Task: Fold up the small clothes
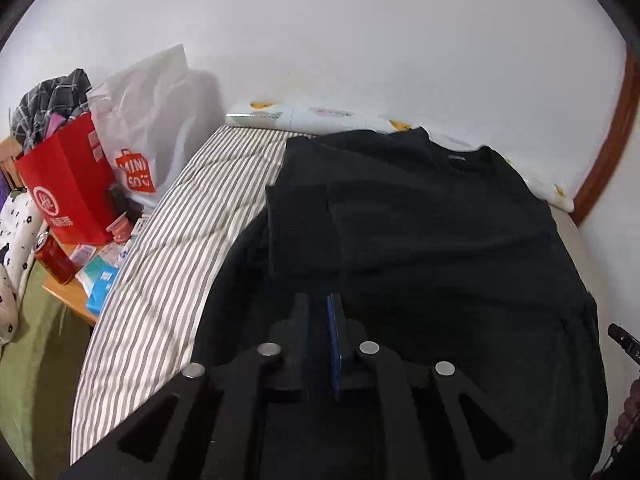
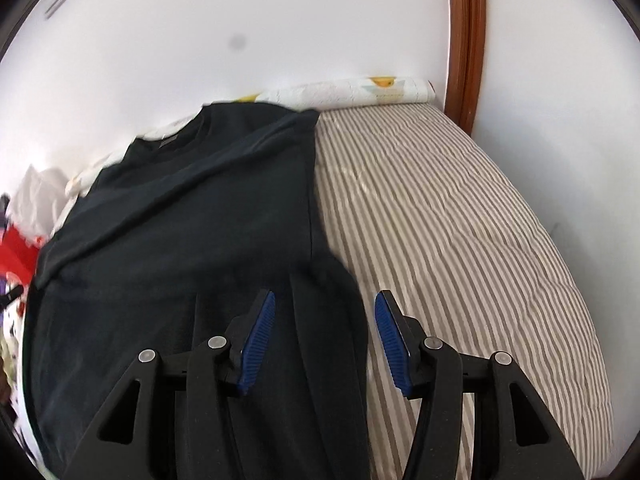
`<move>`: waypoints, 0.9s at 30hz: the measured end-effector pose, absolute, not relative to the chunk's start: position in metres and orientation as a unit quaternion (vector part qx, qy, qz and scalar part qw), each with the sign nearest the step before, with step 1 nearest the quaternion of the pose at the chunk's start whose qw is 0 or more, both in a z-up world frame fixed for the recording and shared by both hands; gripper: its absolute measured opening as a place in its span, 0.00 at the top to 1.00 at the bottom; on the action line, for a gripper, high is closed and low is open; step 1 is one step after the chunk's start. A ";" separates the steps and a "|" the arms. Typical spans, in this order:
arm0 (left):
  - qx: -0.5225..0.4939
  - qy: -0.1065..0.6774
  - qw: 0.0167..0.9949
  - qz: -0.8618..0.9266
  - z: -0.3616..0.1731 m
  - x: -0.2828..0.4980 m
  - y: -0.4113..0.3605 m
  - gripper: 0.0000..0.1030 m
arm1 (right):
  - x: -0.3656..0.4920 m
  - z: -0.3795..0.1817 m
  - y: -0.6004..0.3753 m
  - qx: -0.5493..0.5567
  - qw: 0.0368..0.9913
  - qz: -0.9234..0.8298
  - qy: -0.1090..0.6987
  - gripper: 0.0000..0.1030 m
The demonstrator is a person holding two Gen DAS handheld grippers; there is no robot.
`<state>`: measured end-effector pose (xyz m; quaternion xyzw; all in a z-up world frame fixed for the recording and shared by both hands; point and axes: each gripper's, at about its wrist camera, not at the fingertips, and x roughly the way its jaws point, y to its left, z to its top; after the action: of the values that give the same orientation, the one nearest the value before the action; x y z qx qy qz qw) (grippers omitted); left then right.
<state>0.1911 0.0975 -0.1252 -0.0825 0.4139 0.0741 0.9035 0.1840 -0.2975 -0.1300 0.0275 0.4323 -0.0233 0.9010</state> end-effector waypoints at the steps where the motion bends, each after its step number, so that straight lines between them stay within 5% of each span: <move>1: -0.080 0.414 0.904 0.075 -0.126 0.183 0.097 0.79 | 0.173 -0.131 -0.297 0.021 0.902 -0.024 0.431 0.50; 7: -0.074 0.416 0.903 0.081 -0.139 0.128 0.105 0.45 | 0.128 -0.147 -0.308 0.042 0.895 -0.019 0.443 0.43; 18: -0.091 0.431 0.894 0.079 -0.181 0.063 0.135 0.46 | 0.061 -0.181 -0.305 0.037 0.902 -0.012 0.430 0.43; 23: -0.054 0.424 0.902 0.066 -0.185 0.056 0.119 0.46 | 0.056 -0.182 -0.300 0.040 0.905 -0.008 0.424 0.60; 27: -0.049 0.413 0.906 0.076 -0.185 0.056 0.112 0.56 | 0.064 -0.183 -0.291 0.022 0.906 -0.016 0.423 0.60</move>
<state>0.0560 0.1125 -0.1854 -0.0493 0.4131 0.0758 0.9062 0.0641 -0.2915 -0.1827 0.0215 0.4232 -0.0158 0.9056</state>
